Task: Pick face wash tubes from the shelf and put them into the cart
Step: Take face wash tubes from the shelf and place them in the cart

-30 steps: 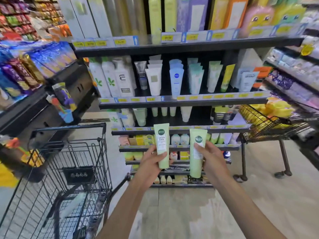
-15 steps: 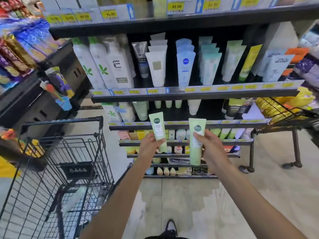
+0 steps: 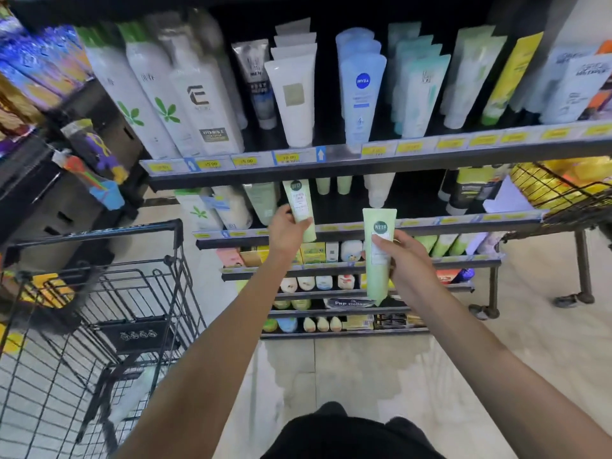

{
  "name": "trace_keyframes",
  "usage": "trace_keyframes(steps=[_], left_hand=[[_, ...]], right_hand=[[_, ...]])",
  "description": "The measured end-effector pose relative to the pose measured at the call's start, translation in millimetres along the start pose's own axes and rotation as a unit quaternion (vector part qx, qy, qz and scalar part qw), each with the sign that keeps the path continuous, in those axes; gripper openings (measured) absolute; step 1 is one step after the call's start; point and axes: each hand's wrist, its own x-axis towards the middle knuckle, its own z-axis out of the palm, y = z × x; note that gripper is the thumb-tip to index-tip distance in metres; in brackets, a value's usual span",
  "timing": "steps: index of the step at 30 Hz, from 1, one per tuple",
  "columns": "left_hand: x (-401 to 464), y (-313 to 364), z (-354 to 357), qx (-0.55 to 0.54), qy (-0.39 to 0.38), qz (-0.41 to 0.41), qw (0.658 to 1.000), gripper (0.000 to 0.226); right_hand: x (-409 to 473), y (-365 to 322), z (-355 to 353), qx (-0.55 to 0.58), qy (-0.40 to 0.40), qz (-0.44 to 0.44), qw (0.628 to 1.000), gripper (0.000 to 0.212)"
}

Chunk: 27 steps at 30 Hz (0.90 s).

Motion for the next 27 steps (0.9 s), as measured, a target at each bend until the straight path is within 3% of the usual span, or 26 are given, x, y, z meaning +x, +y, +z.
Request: trace_keyframes(steps=[7, 18, 27], left_hand=[[40, -5, 17, 0.04, 0.056, 0.06, 0.996, 0.044], [76, -25, 44, 0.168, 0.095, 0.077, 0.978, 0.035], [91, -16, 47, 0.212, 0.094, 0.069, 0.97, 0.045]], right_hand=[[15, 14, -15, -0.008, -0.003, -0.021, 1.0, 0.024], [28, 23, -46, 0.002, 0.019, -0.042, 0.999, 0.027], [34, 17, -55, -0.002, 0.022, -0.058, 0.998, 0.022]])
